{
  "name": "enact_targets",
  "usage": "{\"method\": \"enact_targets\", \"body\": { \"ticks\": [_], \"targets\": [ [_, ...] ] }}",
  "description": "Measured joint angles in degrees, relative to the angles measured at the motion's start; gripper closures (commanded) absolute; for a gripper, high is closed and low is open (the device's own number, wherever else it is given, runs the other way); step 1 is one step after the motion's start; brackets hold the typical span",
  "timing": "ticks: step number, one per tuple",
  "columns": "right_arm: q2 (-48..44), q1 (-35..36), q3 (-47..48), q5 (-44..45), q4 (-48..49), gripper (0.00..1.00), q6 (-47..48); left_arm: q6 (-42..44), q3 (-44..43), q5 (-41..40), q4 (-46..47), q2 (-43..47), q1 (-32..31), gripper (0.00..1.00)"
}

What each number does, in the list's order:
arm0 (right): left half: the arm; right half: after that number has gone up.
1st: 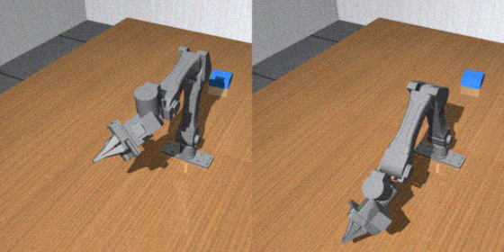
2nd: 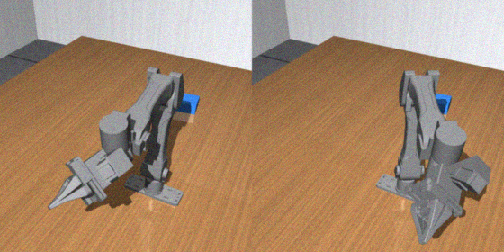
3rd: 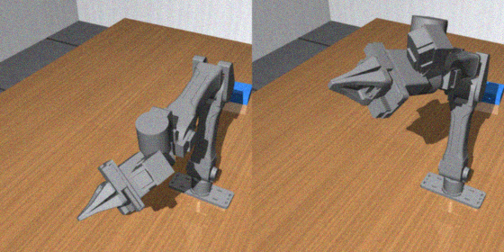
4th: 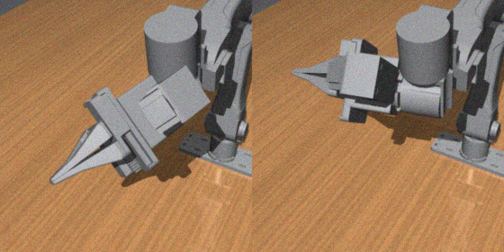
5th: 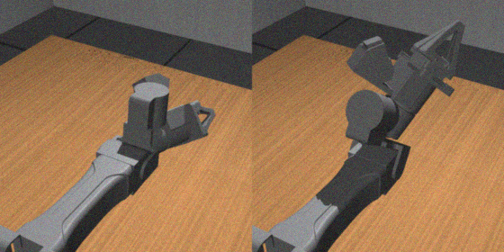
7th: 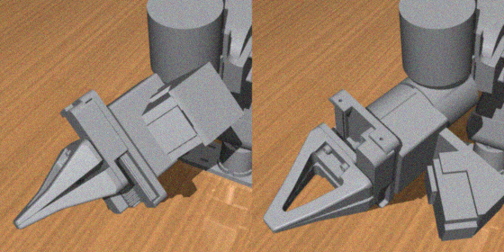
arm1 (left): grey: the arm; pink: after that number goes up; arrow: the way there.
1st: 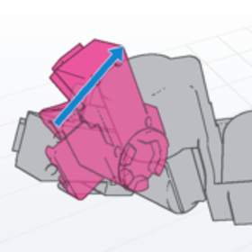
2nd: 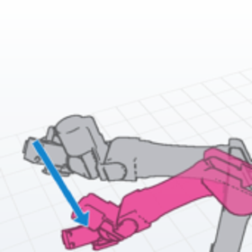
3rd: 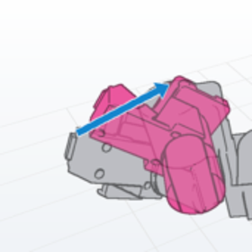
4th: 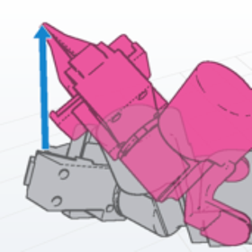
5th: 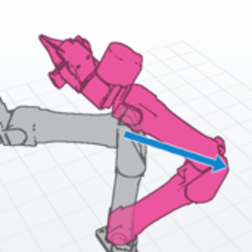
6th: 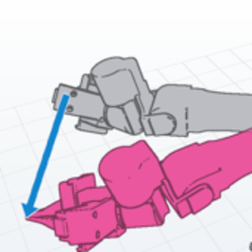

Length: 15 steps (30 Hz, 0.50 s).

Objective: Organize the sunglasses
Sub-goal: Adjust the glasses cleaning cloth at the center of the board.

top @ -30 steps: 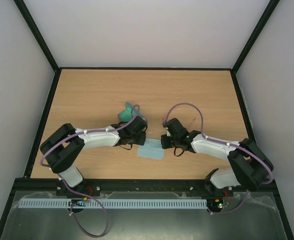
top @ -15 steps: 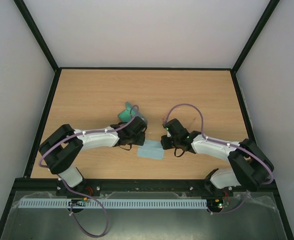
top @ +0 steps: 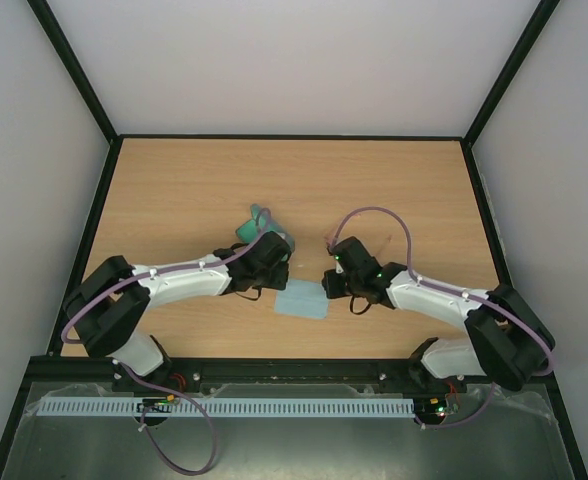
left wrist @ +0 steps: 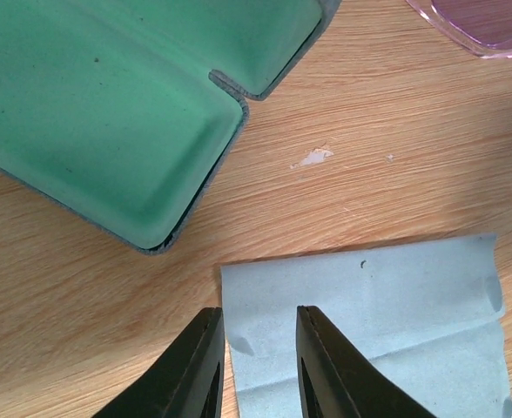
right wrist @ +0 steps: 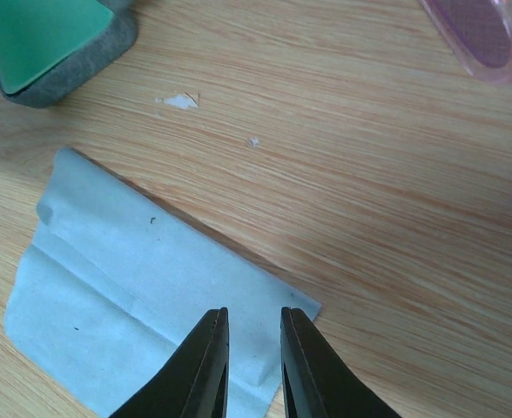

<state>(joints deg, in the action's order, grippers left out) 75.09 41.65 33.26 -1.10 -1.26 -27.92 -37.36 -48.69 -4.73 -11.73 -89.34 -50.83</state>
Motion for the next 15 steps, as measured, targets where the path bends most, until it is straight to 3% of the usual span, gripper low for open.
{"method": "enact_targets", "body": {
  "ticks": [4, 11, 15],
  "targets": [
    [0.09, 0.20, 0.00, -0.26, -0.94, 0.77, -1.42, -0.72, 1.03, 0.04, 0.00, 0.24, 0.00, 0.74],
    [-5.38, 5.03, -1.53, -0.35, -3.56, 0.73, -6.27, -3.43, 6.49, 0.87, -3.52, 6.08, -1.64, 0.50],
    [-8.07, 8.92, -2.36, 0.15, -5.31, 0.73, -9.64, -4.94, 8.07, 1.18, -5.44, 10.08, -3.26, 0.50]
  ]
}}
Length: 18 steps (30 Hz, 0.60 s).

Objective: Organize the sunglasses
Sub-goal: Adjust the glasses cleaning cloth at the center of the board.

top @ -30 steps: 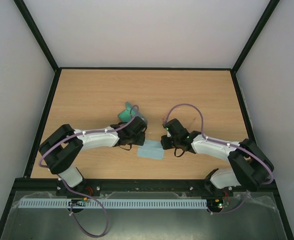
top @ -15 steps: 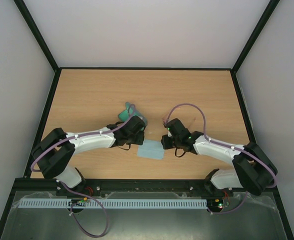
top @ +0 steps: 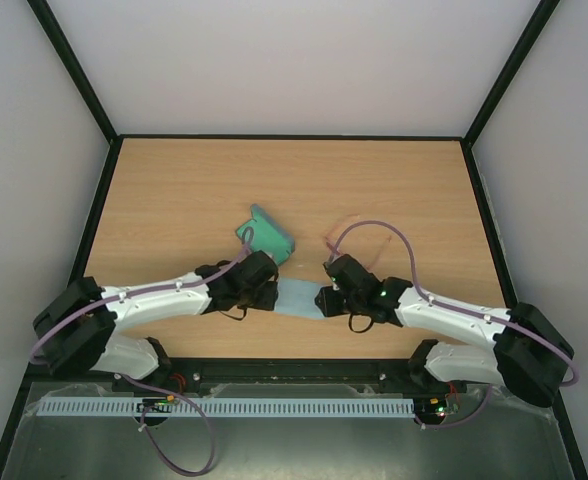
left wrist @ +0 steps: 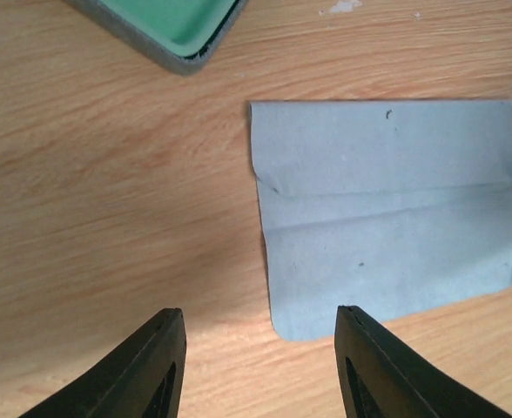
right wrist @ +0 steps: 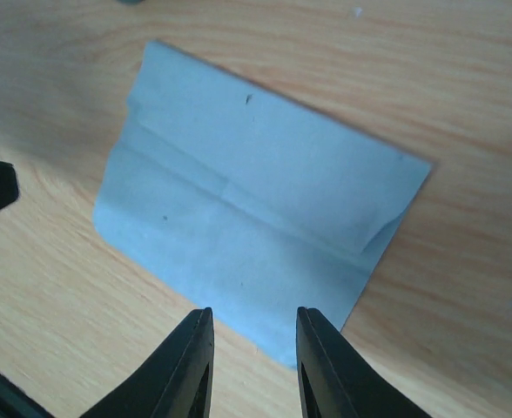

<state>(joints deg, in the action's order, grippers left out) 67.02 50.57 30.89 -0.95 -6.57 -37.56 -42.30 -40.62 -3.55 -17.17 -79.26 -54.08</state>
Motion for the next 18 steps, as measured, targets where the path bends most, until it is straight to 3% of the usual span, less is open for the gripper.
{"method": "enact_targets", "body": {
  "ticks": [5, 10, 18],
  "targets": [
    [-0.17, 3.82, -0.61, 1.84, -2.34, 0.73, -3.45, -1.14, 1.27, 0.11, -0.92, 2.27, -0.63, 0.51],
    [3.06, 8.22, -0.59, 6.45, -4.66, 0.71, -5.99, -2.03, 2.99, 0.09, -1.03, 2.67, -0.63, 0.46],
    [7.69, 10.60, 0.52, 10.99, -6.23, 0.72, -8.07, -2.51, 3.56, 0.09, -0.98, 2.69, -0.63, 0.45]
  ]
}}
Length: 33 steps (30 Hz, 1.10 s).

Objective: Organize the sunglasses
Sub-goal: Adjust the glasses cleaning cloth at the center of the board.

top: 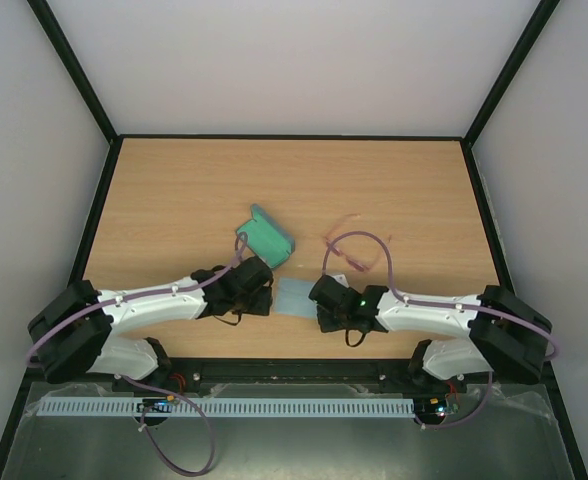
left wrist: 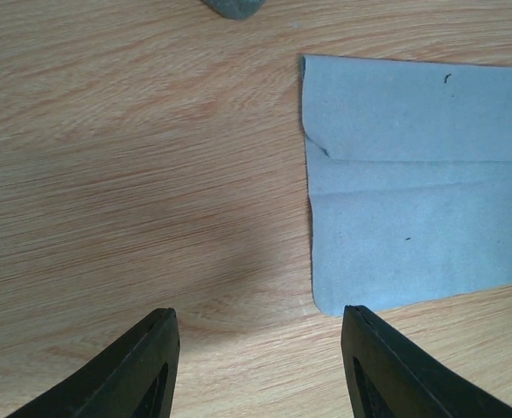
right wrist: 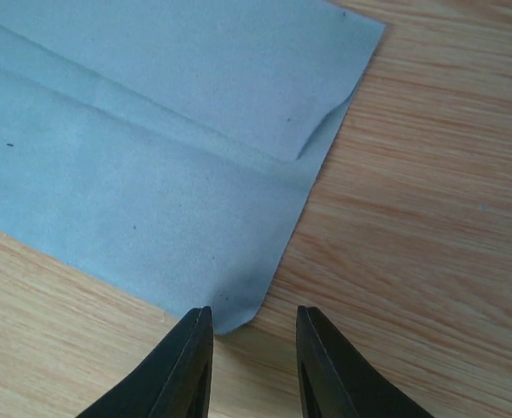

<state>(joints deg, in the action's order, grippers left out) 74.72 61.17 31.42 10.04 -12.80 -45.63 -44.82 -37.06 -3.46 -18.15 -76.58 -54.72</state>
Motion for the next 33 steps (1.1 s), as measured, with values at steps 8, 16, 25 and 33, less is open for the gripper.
{"method": "enact_targets", "body": {
  "ticks": [8, 16, 25, 33],
  "targets": [
    [1.49, 0.02, 0.92, 1.11, 0.00, 0.77, -0.13, -0.33, 0.81, 0.02, 0.31, 0.04, 0.00, 0.46],
    [1.53, 0.83, 0.96, 1.64, -0.26, 0.80, -0.13, -0.42, 0.81, 0.09, 0.63, 0.31, -0.02, 0.47],
    [2.84, 2.16, 1.77, 2.84, -0.68, 0.92, -0.96, -0.42, 0.81, 0.28, 0.63, 0.31, -0.07, 0.47],
    [3.04, 2.25, 1.97, 3.87, -1.29, 0.98, -1.81, -0.46, 0.55, 0.46, 0.66, 0.26, -1.16, 0.47]
  ]
}}
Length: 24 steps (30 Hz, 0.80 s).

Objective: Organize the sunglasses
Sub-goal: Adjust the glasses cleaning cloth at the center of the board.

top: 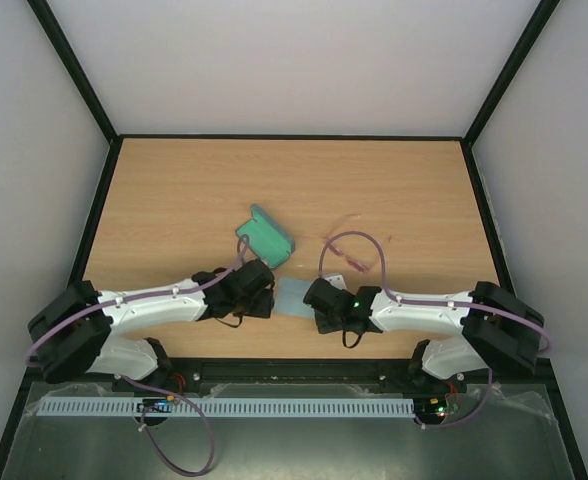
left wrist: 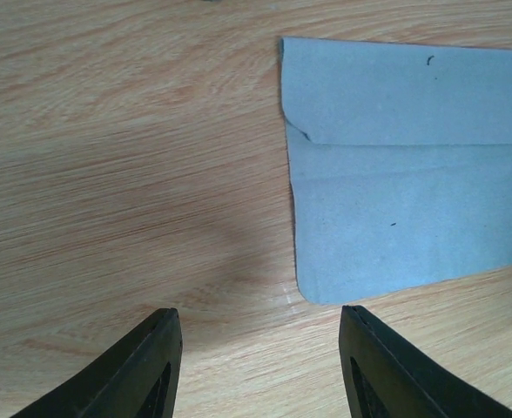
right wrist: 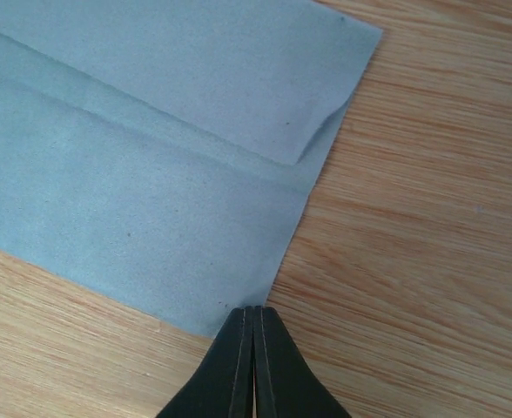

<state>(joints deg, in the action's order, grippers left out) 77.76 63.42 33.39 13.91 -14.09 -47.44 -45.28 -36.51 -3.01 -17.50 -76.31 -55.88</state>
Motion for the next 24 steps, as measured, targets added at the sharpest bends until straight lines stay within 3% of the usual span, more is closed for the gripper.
{"method": "enact_targets", "body": {
  "ticks": [10, 14, 18, 24],
  "targets": [
    [-2.29, 0.04, 0.00, 2.08, -3.23, 0.98, -0.42, -0.66, -1.38, -0.02, 0.35, -2.56, -2.54, 0.47],
    [-2.34, 0.04, 0.00, 2.23, -3.72, 0.81, -0.37, -1.29, -2.12, -0.02, 0.59, -3.87, -3.34, 0.47],
    [-2.34, 0.04, 0.00, 2.14, -3.76, 0.80, -0.20, -1.77, -2.43, -0.04, 0.90, -4.66, -3.76, 0.48],
    [-2.32, 0.04, 0.00, 1.51, -3.56, 0.80, -0.11, -2.49, -2.58, -0.26, 0.90, -5.25, -3.91, 0.58]
  ]
}}
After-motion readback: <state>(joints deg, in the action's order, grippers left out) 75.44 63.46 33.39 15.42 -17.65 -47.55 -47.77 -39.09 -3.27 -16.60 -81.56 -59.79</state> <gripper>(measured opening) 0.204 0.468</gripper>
